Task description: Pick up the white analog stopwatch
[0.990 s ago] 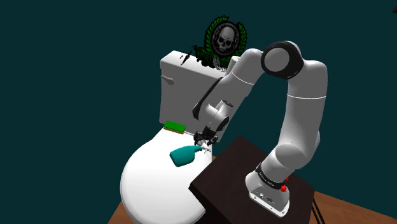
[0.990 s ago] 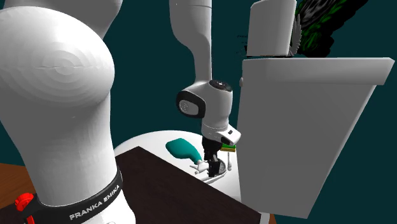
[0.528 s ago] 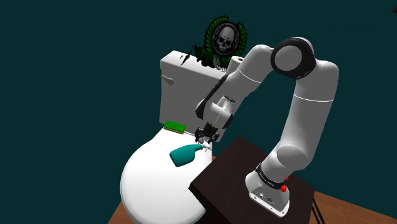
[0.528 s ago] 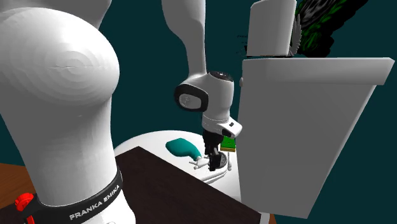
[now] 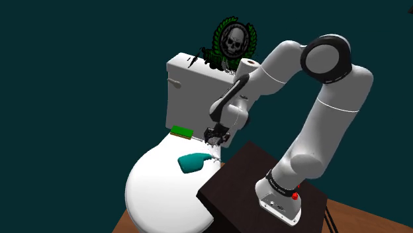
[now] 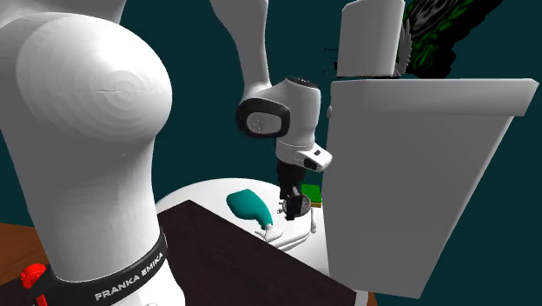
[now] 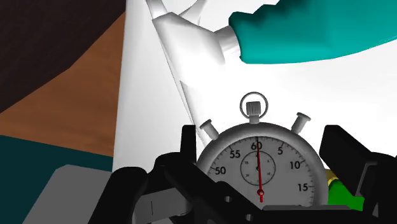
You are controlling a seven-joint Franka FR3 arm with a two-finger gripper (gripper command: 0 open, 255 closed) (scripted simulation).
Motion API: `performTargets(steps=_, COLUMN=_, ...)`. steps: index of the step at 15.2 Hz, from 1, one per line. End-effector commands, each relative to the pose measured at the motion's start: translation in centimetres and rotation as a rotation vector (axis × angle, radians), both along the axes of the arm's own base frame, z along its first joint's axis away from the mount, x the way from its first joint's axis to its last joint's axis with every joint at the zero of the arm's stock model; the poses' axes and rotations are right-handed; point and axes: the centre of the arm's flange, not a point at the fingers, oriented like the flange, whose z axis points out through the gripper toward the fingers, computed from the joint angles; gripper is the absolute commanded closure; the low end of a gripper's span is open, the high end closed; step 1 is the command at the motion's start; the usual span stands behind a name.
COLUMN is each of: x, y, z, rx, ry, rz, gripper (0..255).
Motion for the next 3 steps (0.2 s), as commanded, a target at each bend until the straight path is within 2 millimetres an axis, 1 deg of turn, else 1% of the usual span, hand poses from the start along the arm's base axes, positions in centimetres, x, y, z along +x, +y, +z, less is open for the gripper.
performTargets(steps=1, x=-0.01, y=0.01, z=1.08, rx=0.000, ry=0.001, rz=0.000, gripper=255)
performTargets(steps=3, x=-0.01, y=0.01, z=1.16, rx=0.000, ry=0.001, rz=0.000, gripper=255)
